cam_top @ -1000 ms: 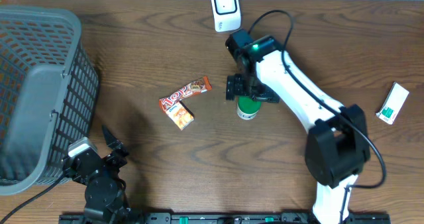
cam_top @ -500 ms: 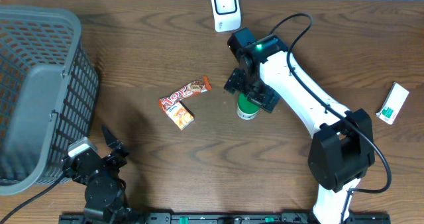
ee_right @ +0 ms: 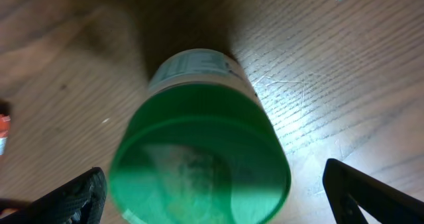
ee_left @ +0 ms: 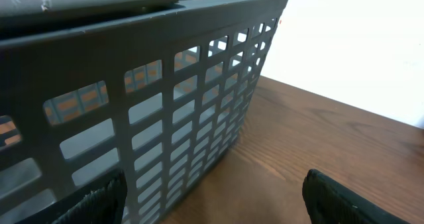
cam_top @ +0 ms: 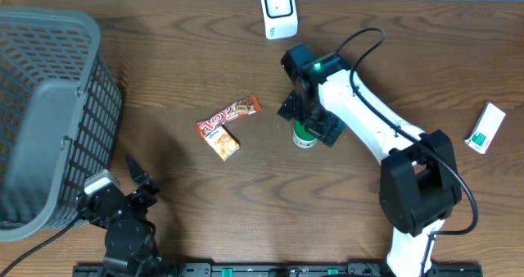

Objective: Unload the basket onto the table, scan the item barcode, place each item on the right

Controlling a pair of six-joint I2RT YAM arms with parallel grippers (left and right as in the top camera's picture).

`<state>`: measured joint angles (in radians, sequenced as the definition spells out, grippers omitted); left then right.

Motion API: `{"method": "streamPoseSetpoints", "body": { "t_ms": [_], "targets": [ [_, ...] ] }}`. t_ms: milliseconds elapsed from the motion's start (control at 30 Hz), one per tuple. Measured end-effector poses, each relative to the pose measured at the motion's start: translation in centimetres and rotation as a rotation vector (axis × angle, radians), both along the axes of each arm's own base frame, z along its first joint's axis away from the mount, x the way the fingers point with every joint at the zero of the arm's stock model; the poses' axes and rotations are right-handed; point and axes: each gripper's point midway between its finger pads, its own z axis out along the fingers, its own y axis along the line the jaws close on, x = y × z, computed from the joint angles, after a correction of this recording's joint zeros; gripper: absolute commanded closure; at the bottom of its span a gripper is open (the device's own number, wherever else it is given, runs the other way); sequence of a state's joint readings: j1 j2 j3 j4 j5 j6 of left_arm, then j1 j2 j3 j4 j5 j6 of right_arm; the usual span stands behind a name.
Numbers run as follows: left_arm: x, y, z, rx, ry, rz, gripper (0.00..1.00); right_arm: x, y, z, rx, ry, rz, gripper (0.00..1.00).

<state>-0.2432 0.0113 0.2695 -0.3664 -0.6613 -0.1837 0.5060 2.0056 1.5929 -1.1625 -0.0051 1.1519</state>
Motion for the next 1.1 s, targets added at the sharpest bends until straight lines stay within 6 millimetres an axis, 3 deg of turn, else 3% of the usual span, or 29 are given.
{"method": "streamPoseSetpoints", "body": {
  "t_ms": [300,1100],
  "targets": [
    [0.0,0.0,0.0,0.000,0.000,0.000,0.15,-0.7,0.1,-3.5,0.027,0.006,0.014,0.13],
    [0.0,0.0,0.0,0.000,0.000,0.000,0.15,-0.9,0.2,-4.9,0.034,-0.004,0.152,0.08]
  ]
}}
